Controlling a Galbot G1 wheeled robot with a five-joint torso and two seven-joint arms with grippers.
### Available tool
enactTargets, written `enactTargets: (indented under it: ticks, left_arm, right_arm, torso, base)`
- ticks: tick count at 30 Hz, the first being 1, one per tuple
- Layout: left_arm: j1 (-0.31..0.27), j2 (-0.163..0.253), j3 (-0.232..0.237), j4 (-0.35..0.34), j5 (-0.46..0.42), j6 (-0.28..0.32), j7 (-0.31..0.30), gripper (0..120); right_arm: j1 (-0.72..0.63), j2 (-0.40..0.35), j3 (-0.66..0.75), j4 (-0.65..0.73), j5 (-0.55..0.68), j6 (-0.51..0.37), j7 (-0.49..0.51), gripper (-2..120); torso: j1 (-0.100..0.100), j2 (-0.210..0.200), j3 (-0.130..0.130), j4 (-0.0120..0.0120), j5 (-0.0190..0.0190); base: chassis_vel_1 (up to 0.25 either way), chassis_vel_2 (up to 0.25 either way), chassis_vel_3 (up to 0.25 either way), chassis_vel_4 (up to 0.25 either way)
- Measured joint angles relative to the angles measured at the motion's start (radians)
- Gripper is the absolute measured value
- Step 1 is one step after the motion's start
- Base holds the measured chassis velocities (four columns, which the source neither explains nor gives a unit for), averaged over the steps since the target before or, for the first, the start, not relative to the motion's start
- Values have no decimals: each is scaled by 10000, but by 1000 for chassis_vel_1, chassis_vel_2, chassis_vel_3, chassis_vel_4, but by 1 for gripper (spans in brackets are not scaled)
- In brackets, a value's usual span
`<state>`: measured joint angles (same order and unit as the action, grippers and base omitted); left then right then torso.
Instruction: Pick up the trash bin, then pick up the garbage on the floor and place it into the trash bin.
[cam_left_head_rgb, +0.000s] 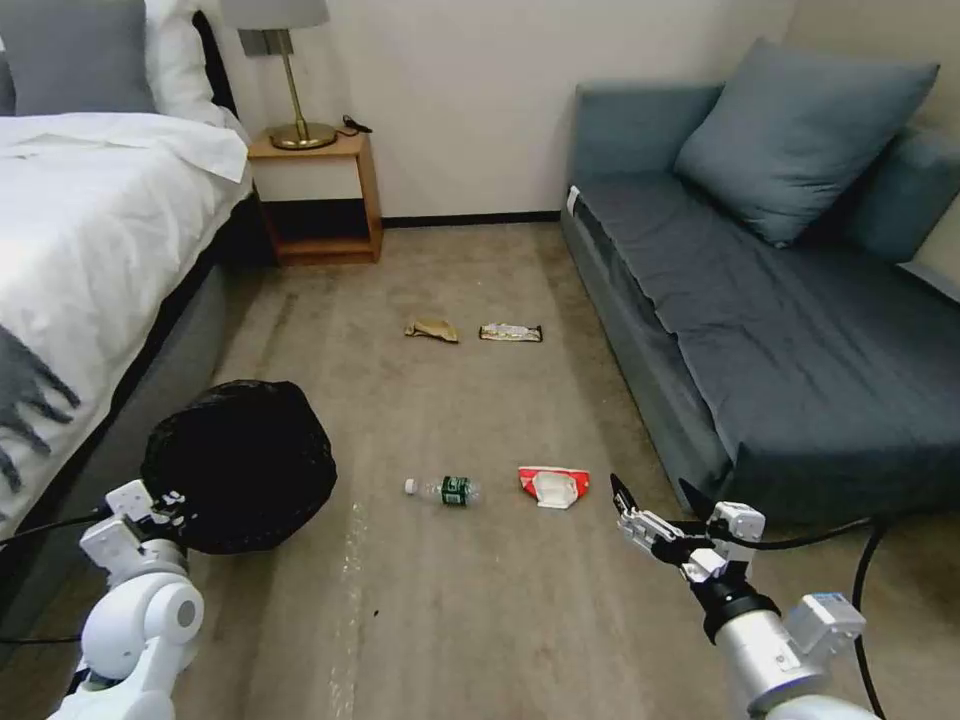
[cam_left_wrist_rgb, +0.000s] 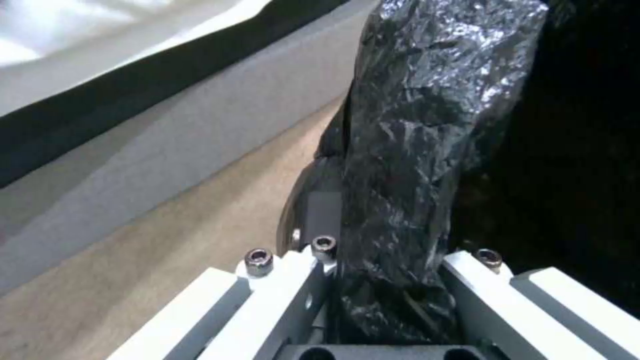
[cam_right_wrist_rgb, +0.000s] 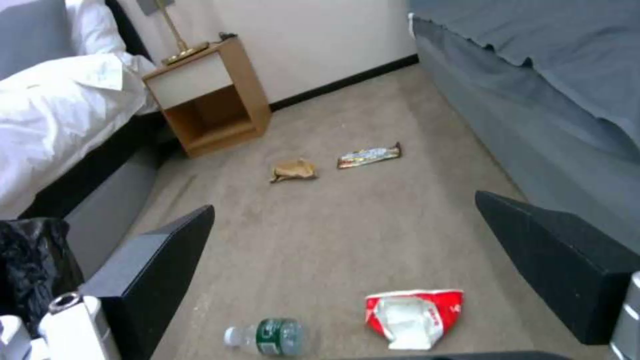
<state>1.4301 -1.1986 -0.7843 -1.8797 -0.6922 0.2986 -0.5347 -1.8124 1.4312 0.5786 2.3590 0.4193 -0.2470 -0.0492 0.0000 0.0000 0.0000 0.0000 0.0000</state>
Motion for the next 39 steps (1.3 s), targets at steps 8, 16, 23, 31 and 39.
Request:
enactTargets:
  ticks: [8, 16, 23, 31, 39]
  left_arm:
    - [-12, 1, 9, 33, -9, -8, 17, 3]
    - [-19, 12, 15, 42, -17, -11, 28, 3]
    - [56, -52, 16, 72, -11, -95, 48, 3]
    - [55, -50, 6, 80, -8, -133, 53, 3]
    - [18, -16, -11, 190, -37, -208, 60, 3]
  right_arm:
    - [-16, -31, 8, -18, -76, 0, -51, 100]
    - [-17, -26, -9, -34, -108, -15, -71, 100]
    - [-81, 28, -57, 46, -125, -23, -93, 100]
    - [-144, 66, -68, 67, -181, 10, -102, 100]
    - [-166, 115, -73, 61, -268, 43, -115, 100]
  torso:
    - [-1, 0, 0, -1, 1]
    - [0, 0, 0, 0, 0]
    - [0, 0, 0, 0, 0]
    - [0, 0, 0, -1, 0]
    - [0, 0, 0, 0, 0]
  base:
    - [-103, 97, 106, -108]
    - [-111, 110, 119, -116]
    - [-106, 109, 111, -101]
    - [-103, 114, 108, -106]
    - [-113, 115, 115, -97]
